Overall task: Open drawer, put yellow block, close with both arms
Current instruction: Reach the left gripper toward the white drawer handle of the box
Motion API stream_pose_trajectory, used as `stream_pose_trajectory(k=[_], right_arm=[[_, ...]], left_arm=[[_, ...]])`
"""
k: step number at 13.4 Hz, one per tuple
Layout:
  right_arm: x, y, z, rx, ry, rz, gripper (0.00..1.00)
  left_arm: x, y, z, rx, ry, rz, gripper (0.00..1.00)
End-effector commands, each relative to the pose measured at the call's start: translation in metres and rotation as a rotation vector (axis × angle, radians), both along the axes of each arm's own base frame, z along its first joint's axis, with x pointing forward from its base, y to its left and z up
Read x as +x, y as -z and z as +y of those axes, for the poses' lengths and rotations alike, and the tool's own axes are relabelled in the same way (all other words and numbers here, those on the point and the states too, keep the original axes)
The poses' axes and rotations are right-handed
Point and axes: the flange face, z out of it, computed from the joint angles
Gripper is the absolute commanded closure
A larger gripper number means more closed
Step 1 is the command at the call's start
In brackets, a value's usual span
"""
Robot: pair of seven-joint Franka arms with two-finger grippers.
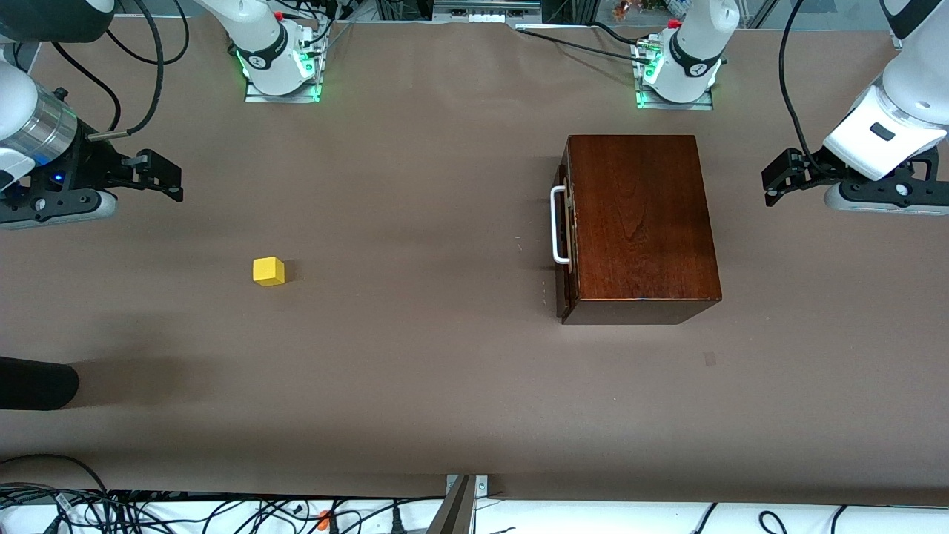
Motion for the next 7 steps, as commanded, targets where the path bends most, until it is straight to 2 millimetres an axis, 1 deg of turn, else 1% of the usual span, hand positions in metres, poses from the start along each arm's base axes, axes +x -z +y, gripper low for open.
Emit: stream_pose_trajectory(k=[1, 3, 4, 5, 7], right_arm=[[0.003, -0.007, 0.003, 0.013, 0.012, -0.011, 0.0], [0.004, -0.006, 0.002, 0.013, 0.014, -0.011, 0.0], [0.004, -0.006, 0.002, 0.013, 0.014, -0.011, 0.0], [0.004, -0.006, 0.002, 0.013, 0.015, -0.011, 0.0], [0.004, -0.006, 0.002, 0.013, 0.014, -0.011, 0.0]], left_arm=[[-0.003, 0.007, -0.019, -0.01, 0.014, 0.087, 0.0], [-0.008, 0.011, -0.028, -0.008, 0.03, 0.129, 0.0], [-0.009, 0.014, -0.042, -0.027, 0.049, 0.138, 0.0], [-0.01, 0.016, -0.052, -0.032, 0.068, 0.144, 0.0], [-0.016, 0.02, -0.083, -0.029, 0.135, 0.153, 0.0]])
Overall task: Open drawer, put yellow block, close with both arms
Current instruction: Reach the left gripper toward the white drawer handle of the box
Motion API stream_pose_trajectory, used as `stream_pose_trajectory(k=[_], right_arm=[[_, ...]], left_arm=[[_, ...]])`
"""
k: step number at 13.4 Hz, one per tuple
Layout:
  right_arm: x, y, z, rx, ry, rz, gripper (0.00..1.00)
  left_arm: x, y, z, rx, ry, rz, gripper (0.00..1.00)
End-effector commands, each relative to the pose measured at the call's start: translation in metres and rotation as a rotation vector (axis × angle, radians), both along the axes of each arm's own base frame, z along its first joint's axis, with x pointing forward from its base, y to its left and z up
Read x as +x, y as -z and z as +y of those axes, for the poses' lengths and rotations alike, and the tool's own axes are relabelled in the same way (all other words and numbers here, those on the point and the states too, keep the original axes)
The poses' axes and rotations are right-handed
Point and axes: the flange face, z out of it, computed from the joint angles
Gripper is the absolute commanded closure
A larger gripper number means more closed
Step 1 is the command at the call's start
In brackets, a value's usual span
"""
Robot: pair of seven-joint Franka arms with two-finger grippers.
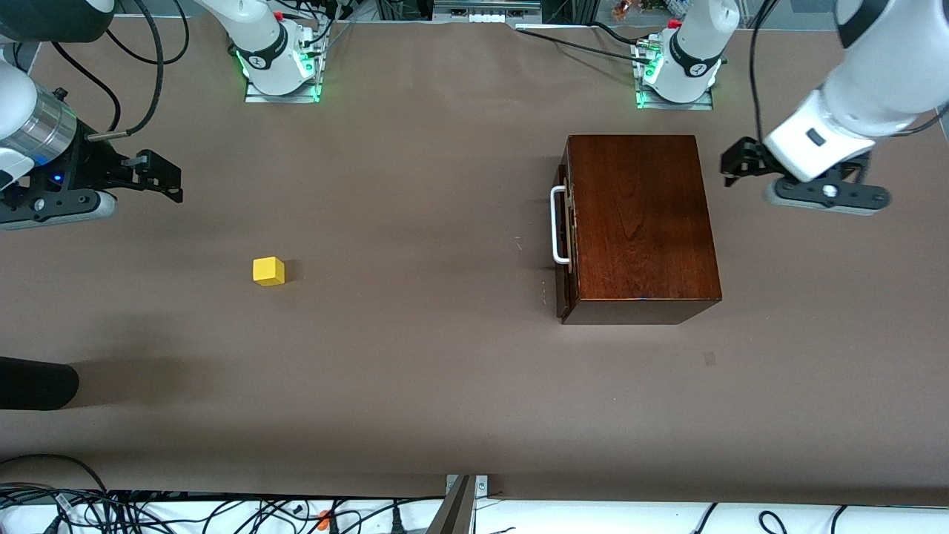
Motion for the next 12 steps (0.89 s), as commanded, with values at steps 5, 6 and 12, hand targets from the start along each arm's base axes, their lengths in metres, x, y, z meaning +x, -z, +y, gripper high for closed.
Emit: stream_pose_trajectory(k=[5, 6, 12], right_arm=[[0.004, -0.005, -0.004, 0.013, 0.018, -0.006, 0.0], [0.004, -0.006, -0.004, 0.014, 0.018, -0.007, 0.0], [0.005, -0.006, -0.001, 0.025, 0.023, -0.011, 0.0]], left_arm=[[0.013, 0.046, -0.107, -0.054, 0.07, -0.019, 0.0], [0.009, 0.058, -0.143, -0.06, 0.039, -0.035, 0.0], [-0.043, 0.143, -0.304, 0.089, -0.039, -0.099, 0.0]])
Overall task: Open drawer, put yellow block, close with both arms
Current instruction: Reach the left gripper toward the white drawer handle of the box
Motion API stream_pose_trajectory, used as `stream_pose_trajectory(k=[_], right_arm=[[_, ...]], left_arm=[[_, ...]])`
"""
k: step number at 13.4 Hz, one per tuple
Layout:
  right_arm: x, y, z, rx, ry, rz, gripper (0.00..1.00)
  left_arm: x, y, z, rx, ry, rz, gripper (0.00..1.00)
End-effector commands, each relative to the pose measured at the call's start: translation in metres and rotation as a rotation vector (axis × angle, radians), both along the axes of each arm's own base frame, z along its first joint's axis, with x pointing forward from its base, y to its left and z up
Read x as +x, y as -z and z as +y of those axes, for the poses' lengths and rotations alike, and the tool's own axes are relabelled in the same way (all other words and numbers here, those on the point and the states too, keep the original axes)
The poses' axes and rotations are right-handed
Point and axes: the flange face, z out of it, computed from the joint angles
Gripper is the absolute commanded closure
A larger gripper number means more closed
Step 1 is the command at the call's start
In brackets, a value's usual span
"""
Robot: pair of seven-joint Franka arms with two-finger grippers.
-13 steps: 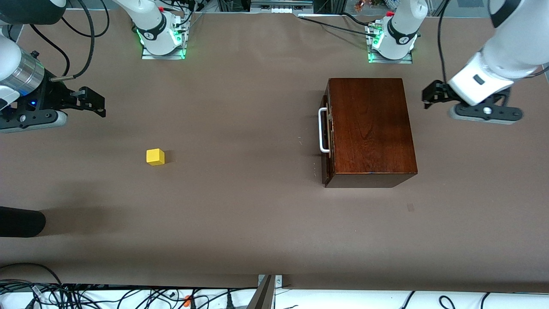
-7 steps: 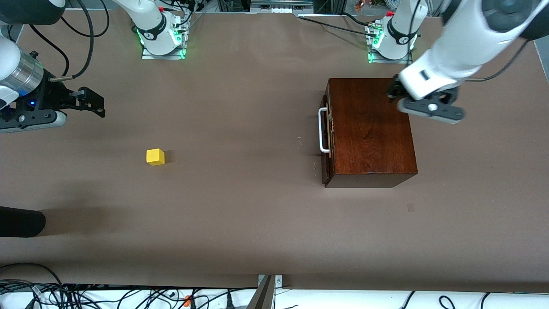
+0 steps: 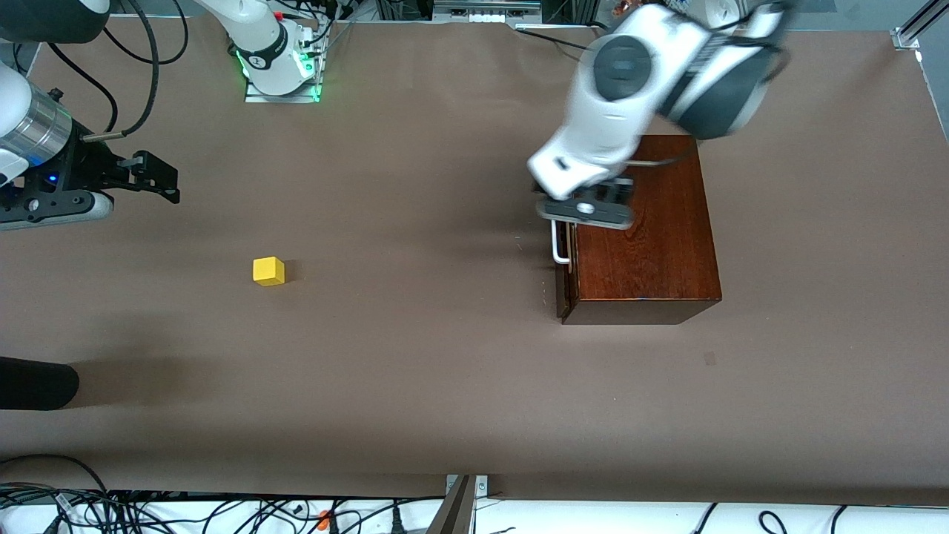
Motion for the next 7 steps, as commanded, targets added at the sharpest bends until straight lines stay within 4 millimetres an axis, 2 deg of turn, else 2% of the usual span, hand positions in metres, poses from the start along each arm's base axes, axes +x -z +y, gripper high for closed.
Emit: stream_pose_trajectory(k=[1, 3, 7], right_arm=[[0.005, -0.006, 0.0, 0.02, 0.019, -0.014, 0.0], [0.006, -0.006, -0.002, 0.021, 0.017, -0.019, 0.0], [0.006, -0.006, -0.001, 0.022, 0.014, -0.019, 0.0]], left_arm=[[-0.01, 0.034, -0.054, 0.087, -0.052, -0.054, 0.0], [-0.024, 0.067, -0.076, 0.174, -0.071, -0.11, 0.0], [-0.041, 0.112, -0.087, 0.26, -0.122, -0.122, 0.0]])
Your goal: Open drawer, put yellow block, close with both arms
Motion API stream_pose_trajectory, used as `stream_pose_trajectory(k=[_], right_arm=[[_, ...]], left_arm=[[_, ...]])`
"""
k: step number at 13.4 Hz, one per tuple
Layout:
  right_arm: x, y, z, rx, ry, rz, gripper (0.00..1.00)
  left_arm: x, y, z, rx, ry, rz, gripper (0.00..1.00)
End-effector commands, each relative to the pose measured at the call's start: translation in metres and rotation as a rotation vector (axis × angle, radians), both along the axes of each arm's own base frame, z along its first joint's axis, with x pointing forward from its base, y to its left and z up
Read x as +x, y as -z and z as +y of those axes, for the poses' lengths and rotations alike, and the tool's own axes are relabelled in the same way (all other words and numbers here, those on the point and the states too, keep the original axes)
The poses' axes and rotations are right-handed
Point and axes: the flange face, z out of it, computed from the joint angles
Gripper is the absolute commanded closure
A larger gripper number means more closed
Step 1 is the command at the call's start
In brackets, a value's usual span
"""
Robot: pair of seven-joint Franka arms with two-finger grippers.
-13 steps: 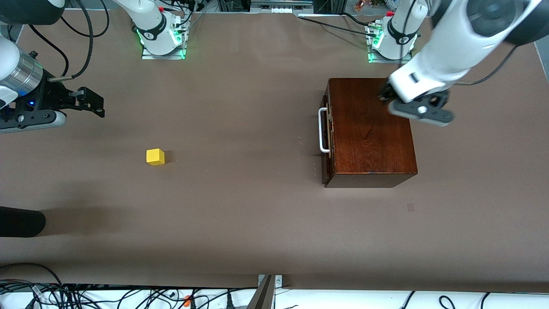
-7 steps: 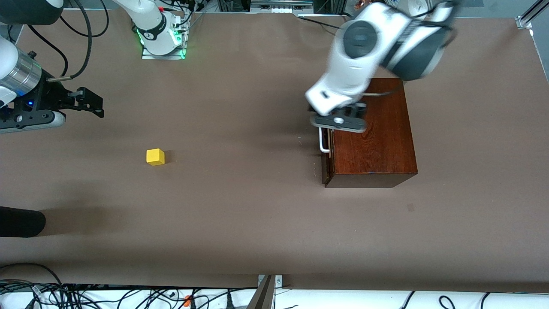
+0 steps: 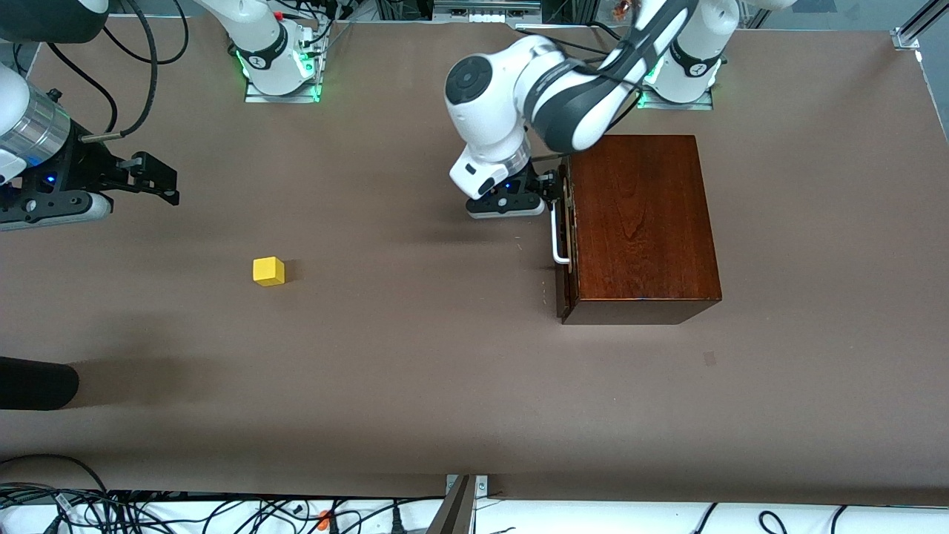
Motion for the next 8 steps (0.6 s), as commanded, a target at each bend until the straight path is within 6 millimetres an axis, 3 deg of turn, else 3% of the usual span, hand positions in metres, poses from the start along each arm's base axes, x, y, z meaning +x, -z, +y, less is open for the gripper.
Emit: stream_pose_trajectory(k=[1, 8], right_arm=[[0.004, -0.005, 0.0, 0.02, 0.011, -0.007, 0.0], [0.004, -0.005, 0.003, 0.02, 0.007, -0.008, 0.0]], left_arm=[[0.0, 0.018, 0.0, 0.054, -0.016, -0.007, 0.0], [-0.003, 0.053, 0.015, 0.106, -0.023, 0.039, 0.0]])
